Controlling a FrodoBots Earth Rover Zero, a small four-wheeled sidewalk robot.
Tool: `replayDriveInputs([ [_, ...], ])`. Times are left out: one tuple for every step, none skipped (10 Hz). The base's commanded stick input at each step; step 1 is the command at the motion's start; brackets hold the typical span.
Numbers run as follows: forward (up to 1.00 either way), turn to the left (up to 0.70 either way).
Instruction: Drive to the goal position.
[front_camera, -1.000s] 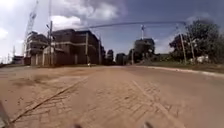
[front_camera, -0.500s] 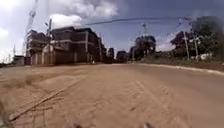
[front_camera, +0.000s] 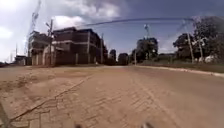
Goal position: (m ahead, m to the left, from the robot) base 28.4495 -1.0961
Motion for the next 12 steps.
replayDriveInputs([
  [1.0, -0.23],
  [1.0, -0.04],
  [1.0, 0.0],
  [1.0, 0.0],
  [1.0, 0.0],
  [1.0, 0.0],
  [1.0, 0.0],
  [1.0, 0.0],
  [1.0, 0.0],
  [1.0, 0.0],
  [1.0, 0.0],
  [1.0, 0.0],
])
